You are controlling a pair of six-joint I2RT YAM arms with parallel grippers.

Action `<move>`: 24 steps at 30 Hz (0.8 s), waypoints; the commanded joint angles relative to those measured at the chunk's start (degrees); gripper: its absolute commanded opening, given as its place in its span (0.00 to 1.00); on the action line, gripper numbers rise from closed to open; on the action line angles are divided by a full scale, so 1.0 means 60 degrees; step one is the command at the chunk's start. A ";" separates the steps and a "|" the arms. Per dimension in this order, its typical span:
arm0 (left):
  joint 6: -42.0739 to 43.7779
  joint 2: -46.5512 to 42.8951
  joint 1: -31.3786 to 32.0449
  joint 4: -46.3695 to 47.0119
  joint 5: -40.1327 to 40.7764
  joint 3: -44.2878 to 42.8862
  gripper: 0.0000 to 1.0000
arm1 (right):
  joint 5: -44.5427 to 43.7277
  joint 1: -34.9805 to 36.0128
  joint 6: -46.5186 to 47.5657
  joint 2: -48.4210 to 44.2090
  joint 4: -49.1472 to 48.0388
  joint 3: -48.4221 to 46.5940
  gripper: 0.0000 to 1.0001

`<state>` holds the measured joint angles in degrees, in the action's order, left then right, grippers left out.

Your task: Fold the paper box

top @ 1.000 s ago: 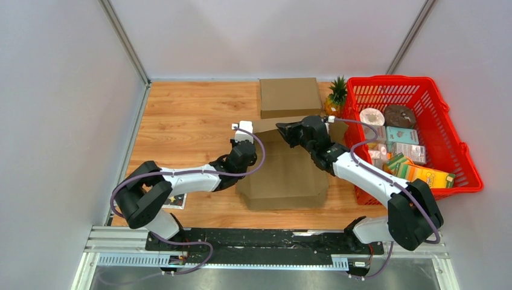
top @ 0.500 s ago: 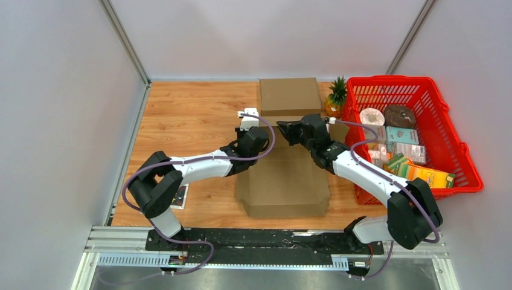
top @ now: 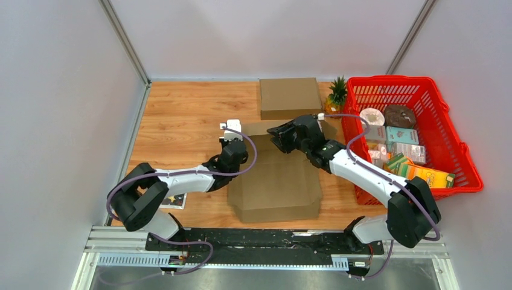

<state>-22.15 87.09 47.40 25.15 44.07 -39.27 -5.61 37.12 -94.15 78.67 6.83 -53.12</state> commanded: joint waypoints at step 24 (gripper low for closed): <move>0.0235 -0.2752 -0.0253 0.0116 -0.0095 0.1974 0.00 | 0.3525 -0.2262 1.0991 -0.0429 0.5381 -0.3628 0.96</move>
<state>-20.14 72.51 46.02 21.28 42.59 -28.49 7.14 24.01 -23.11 74.22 44.42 -76.88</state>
